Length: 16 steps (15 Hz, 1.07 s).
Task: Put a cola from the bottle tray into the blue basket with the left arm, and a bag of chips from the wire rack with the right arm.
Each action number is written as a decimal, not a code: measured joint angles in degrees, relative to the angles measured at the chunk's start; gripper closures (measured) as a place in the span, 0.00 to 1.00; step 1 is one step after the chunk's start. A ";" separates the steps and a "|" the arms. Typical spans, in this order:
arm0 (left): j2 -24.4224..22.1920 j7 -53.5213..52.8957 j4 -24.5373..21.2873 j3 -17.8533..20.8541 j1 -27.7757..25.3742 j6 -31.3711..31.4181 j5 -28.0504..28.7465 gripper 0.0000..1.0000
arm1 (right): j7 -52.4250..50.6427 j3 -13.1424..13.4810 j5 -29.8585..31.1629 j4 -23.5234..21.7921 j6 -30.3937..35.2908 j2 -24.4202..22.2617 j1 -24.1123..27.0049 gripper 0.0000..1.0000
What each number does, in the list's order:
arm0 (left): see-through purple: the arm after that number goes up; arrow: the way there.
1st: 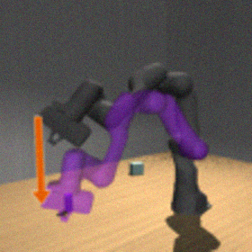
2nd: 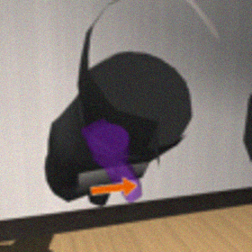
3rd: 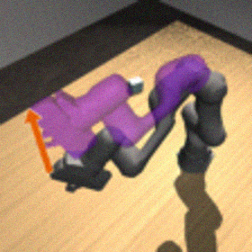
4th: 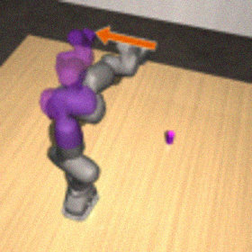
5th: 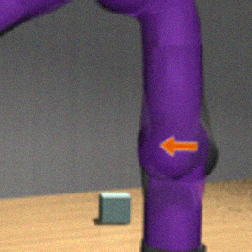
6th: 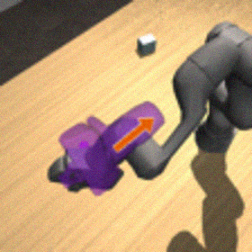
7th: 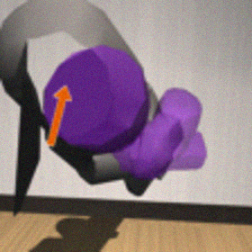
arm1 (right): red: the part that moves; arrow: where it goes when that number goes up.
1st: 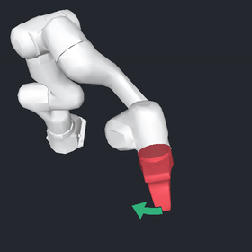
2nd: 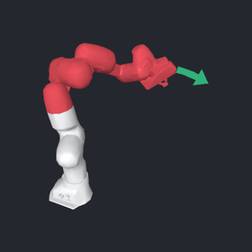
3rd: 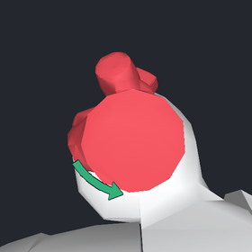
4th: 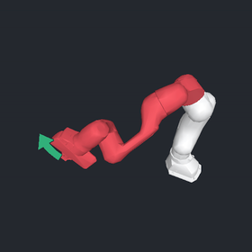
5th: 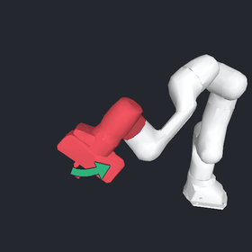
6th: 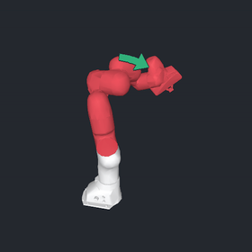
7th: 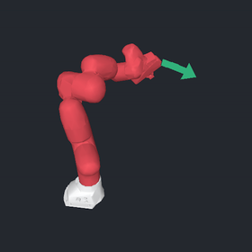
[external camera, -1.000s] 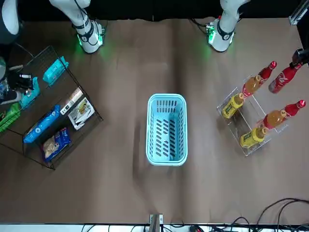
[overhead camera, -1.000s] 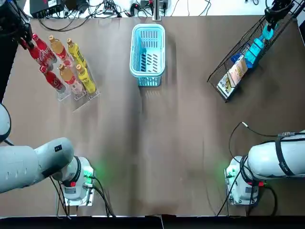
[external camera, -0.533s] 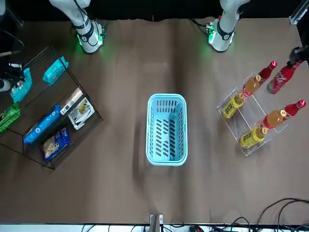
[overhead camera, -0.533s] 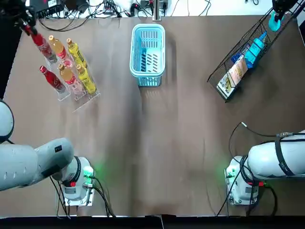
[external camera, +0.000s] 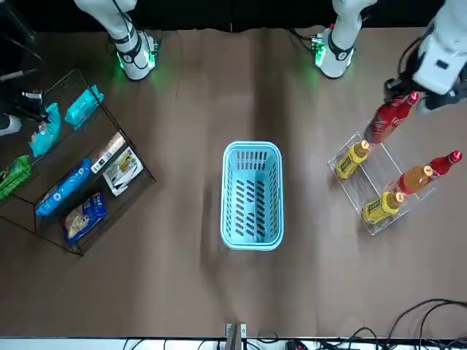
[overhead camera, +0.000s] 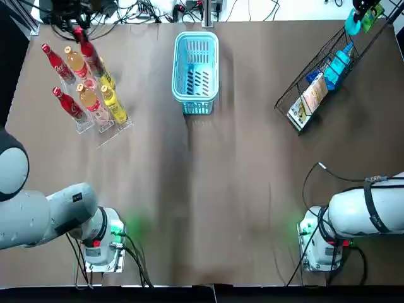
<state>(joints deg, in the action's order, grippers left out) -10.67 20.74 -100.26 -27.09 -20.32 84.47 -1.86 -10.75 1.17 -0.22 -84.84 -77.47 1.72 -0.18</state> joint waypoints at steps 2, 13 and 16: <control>1.33 3.39 0.26 -2.15 0.05 0.00 -2.97 0.68 | 4.18 -0.01 -2.50 0.34 0.01 0.00 -1.38 0.88; 20.91 30.40 15.12 -7.54 14.02 3.02 0.16 0.68 | 39.55 -0.42 -8.93 0.36 -8.85 4.64 -20.38 0.89; 23.05 35.87 16.62 -1.14 23.94 8.61 0.50 0.68 | 52.90 -0.50 -9.34 0.33 -19.87 9.77 -27.97 0.89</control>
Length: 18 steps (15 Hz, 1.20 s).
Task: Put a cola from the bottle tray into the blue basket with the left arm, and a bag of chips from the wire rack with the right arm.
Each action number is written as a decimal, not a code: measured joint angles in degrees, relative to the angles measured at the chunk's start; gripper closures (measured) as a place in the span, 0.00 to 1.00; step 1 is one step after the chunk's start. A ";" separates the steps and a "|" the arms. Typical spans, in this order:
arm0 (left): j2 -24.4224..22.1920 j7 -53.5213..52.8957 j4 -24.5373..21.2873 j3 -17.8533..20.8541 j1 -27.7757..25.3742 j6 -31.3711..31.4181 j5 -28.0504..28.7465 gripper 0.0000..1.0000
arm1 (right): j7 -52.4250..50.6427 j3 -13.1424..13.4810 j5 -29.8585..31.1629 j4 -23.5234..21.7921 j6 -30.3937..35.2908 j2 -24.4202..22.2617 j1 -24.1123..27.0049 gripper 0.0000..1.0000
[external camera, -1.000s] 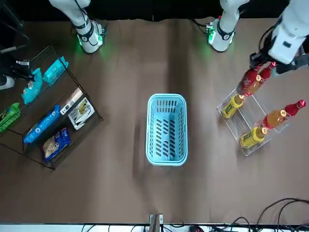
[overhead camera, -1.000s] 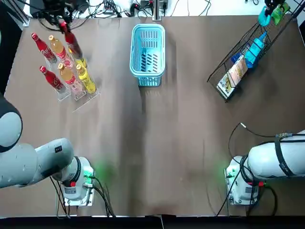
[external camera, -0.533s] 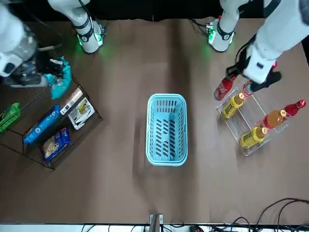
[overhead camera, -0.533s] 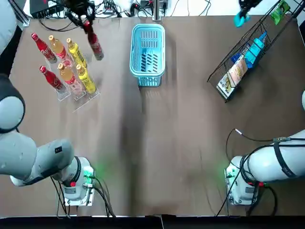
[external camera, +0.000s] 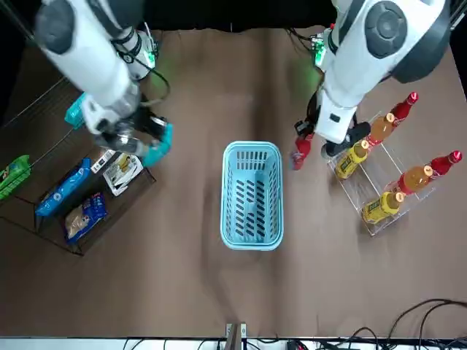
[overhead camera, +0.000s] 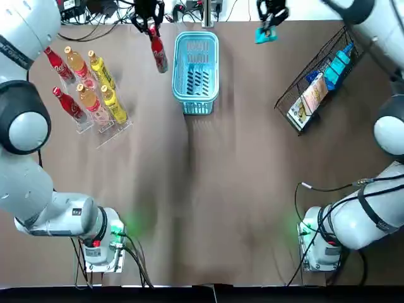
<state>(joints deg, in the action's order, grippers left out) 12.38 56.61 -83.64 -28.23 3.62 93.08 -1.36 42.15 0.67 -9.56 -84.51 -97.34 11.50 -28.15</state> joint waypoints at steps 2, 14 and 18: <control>0.63 2.19 0.06 2.90 4.13 2.38 0.00 0.68 | 8.03 -0.01 -0.21 0.00 -6.82 2.66 -3.13 0.90; 9.77 10.63 0.25 3.97 11.41 9.69 0.01 0.68 | 19.05 0.23 -1.21 0.04 -21.35 8.19 -6.35 0.92; 12.70 11.67 0.25 3.99 12.08 10.36 0.02 0.68 | 22.74 0.21 -1.26 0.03 -28.25 12.09 -8.16 0.92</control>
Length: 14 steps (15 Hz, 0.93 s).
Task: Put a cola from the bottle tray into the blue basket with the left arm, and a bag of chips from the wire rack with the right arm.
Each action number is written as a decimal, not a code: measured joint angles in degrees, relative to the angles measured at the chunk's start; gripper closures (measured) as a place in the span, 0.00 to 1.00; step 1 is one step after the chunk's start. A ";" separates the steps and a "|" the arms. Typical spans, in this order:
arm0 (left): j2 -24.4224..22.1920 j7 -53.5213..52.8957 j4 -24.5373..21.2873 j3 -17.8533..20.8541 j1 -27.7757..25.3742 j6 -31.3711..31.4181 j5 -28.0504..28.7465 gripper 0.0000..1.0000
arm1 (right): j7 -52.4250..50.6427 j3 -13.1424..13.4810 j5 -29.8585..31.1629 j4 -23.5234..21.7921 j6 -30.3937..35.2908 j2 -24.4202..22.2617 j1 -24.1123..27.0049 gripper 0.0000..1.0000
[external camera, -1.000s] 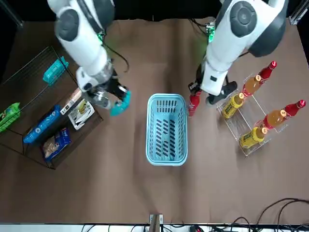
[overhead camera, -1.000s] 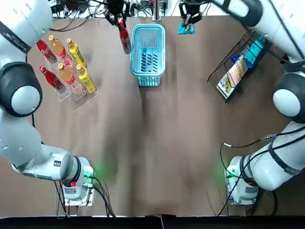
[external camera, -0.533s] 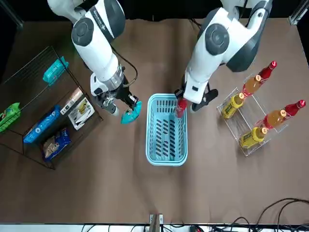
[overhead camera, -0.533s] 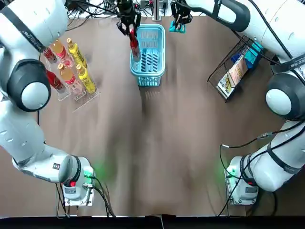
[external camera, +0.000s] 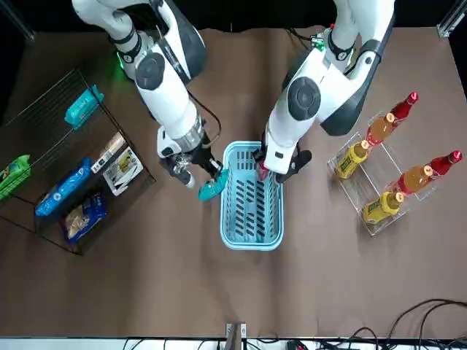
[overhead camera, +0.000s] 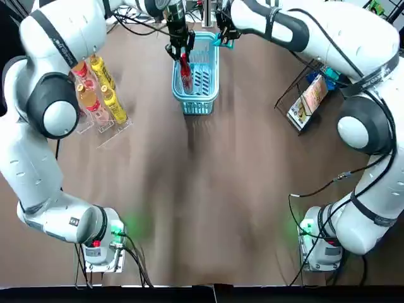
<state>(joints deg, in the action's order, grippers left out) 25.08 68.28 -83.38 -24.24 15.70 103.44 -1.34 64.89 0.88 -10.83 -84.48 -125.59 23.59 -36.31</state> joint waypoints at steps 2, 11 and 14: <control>2.12 0.09 0.00 0.00 0.29 0.02 0.01 0.68 | 0.88 0.00 0.00 0.08 -0.66 0.94 -0.39 0.92; 6.81 0.11 0.00 0.03 0.46 0.66 1.61 0.68 | 3.10 0.00 -3.30 0.80 -5.38 5.27 -1.59 0.92; 7.62 0.11 0.00 0.03 0.62 1.16 2.10 0.68 | 3.46 -0.01 -3.59 0.97 -5.43 5.70 -1.84 0.92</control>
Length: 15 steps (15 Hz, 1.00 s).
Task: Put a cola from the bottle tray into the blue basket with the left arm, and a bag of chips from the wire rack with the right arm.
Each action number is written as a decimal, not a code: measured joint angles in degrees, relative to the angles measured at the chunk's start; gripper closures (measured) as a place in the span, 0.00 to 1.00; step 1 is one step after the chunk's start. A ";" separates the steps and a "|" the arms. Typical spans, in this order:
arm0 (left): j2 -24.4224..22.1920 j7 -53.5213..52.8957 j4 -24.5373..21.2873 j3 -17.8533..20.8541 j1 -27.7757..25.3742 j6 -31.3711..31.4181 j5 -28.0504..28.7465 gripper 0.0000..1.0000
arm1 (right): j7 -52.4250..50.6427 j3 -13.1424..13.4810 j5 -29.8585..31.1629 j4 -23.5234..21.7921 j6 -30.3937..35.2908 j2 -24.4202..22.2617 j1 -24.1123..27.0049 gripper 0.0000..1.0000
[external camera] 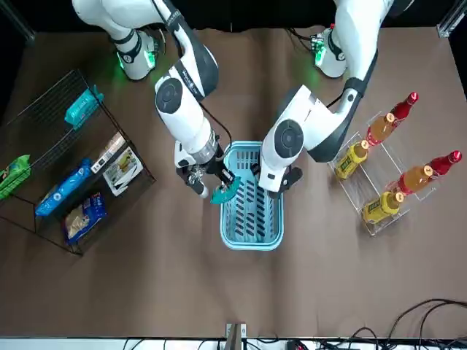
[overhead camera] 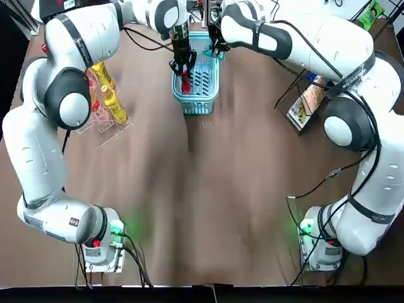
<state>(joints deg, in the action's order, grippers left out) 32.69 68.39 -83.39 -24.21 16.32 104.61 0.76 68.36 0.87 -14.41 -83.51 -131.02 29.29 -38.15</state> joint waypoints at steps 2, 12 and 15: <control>0.14 0.00 0.00 0.00 0.14 0.07 0.01 0.66 | 1.35 -0.01 -0.06 0.01 -1.25 0.11 -0.27 0.92; -3.02 -0.56 2.05 0.03 -2.17 0.08 0.03 0.00 | 7.47 -0.45 -5.27 0.07 -6.58 2.17 -0.68 0.92; -7.60 -6.83 2.32 0.04 -6.64 -1.99 0.13 0.00 | 7.65 -0.58 -5.95 0.07 -8.81 2.95 -0.84 0.90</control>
<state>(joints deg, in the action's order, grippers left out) 25.09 61.55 -81.06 -24.17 9.68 102.62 0.89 76.01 0.29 -20.37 -83.44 -139.83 32.24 -39.00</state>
